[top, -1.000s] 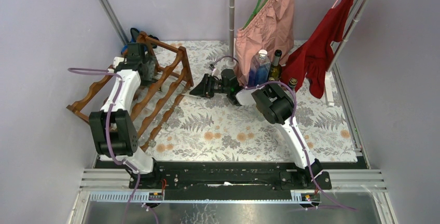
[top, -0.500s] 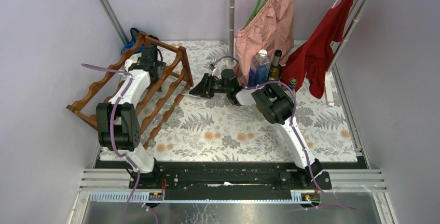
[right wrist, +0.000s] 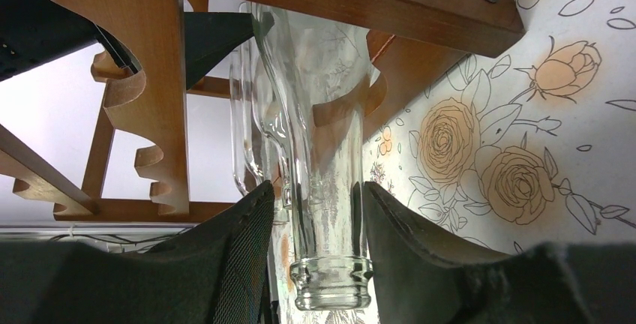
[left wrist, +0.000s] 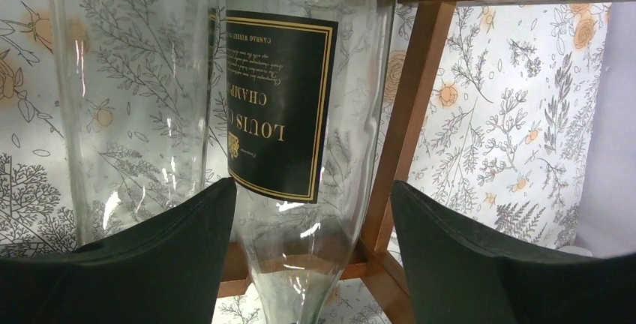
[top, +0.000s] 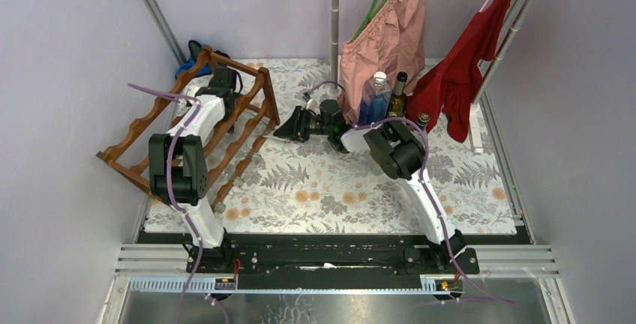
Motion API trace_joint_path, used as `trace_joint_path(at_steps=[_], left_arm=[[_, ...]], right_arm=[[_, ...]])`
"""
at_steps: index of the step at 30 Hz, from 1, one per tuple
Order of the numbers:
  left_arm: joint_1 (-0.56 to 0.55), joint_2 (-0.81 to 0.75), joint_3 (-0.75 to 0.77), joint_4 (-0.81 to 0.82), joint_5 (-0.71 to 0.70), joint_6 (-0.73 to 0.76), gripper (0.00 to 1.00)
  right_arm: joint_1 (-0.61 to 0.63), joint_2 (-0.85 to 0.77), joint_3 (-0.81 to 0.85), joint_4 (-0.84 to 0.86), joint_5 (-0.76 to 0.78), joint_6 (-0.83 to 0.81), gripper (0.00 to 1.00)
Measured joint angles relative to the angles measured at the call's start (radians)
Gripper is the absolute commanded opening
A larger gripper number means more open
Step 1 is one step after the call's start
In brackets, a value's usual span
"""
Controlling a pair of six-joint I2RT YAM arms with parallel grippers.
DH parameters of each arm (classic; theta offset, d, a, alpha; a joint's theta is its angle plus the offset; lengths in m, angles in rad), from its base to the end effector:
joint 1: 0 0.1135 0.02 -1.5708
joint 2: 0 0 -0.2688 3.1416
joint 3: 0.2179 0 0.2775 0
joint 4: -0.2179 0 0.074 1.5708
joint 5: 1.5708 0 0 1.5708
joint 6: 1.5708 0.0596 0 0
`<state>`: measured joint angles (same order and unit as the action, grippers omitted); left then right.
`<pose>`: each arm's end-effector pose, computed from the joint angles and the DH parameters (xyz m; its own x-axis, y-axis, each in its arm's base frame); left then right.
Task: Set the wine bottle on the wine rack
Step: Place the wine bottle in the wine rack.
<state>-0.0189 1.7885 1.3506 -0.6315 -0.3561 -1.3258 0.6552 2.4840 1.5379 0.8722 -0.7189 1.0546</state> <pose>0.4116 0.0130 0.2015 -0.0673 -0.9082 -0.4132 -0.8869 0.2442 -0.3921 0.4188 0.3714 0.0843 -0.8806 0.1487 -0.4499 -0.4324 0.1361 0.8913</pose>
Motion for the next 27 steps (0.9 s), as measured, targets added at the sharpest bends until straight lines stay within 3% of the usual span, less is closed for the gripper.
trace_joint_path(at_steps=[6,14,27], left_arm=[[0.000,0.017,0.016,-0.007,-0.003,0.001,0.81],[0.000,0.022,0.019,-0.001,-0.014,0.023,0.59],[-0.002,0.019,0.021,0.027,-0.010,0.087,0.63]], right_arm=[[0.000,0.000,0.001,0.000,-0.002,0.006,0.55],[0.000,0.000,0.002,0.002,-0.009,0.015,0.53],[-0.002,0.000,0.074,-0.123,-0.057,-0.091,0.55]])
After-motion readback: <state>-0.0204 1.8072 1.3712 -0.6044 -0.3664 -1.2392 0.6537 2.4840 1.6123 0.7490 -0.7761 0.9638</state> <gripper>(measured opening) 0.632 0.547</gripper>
